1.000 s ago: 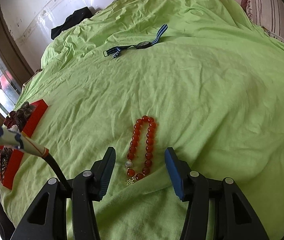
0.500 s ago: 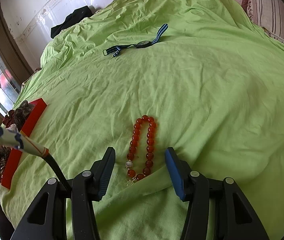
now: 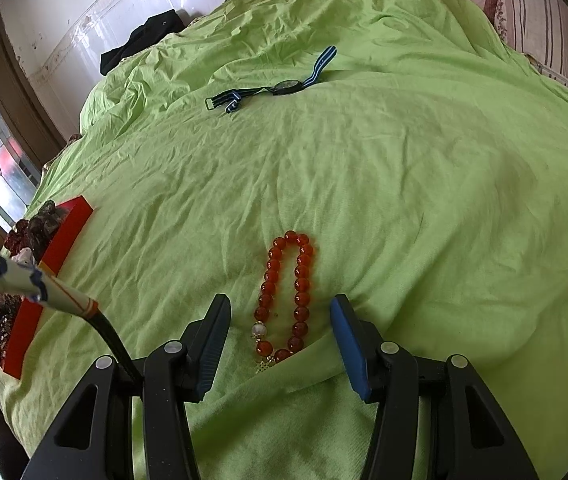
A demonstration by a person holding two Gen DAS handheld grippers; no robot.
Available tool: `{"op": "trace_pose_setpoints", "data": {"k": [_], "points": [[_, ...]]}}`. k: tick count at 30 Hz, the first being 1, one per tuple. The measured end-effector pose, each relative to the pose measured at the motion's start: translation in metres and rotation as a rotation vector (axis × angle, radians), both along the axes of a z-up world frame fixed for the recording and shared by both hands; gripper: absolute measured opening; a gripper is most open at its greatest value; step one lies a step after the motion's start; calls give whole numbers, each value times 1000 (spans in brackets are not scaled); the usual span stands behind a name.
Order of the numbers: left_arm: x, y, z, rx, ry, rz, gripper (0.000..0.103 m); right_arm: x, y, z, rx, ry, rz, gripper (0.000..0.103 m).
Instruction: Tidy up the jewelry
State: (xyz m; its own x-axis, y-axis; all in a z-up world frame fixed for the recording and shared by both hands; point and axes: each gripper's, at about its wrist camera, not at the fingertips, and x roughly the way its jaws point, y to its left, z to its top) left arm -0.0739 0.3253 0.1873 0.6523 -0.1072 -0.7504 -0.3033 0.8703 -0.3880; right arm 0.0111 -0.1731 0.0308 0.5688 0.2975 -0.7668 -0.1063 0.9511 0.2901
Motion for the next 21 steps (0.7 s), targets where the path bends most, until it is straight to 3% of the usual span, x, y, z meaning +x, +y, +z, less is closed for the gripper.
{"op": "trace_pose_setpoints", "data": {"k": [4,5,7,8,13,14,21], "points": [[-2,-43,-4,-49,-10,-108,6,3,6,1,-22,11,10,58],[-3,-54,-7,-53,-8,-135,6,4,9,1,-43,11,12,53],[-6,-78,-14,-52,-3,-185,6,7,12,1,-82,12,8,33],[-6,-87,-16,-59,-3,-207,6,8,11,2,-88,14,6,17],[-15,-120,-20,-84,-6,-286,6,4,2,19,-28,13,-23,17],[-18,-124,-20,-85,-9,-294,6,0,3,25,-19,1,-19,0],[-37,-143,-11,-34,-34,-317,5,-31,17,69,8,-69,55,1]]}}
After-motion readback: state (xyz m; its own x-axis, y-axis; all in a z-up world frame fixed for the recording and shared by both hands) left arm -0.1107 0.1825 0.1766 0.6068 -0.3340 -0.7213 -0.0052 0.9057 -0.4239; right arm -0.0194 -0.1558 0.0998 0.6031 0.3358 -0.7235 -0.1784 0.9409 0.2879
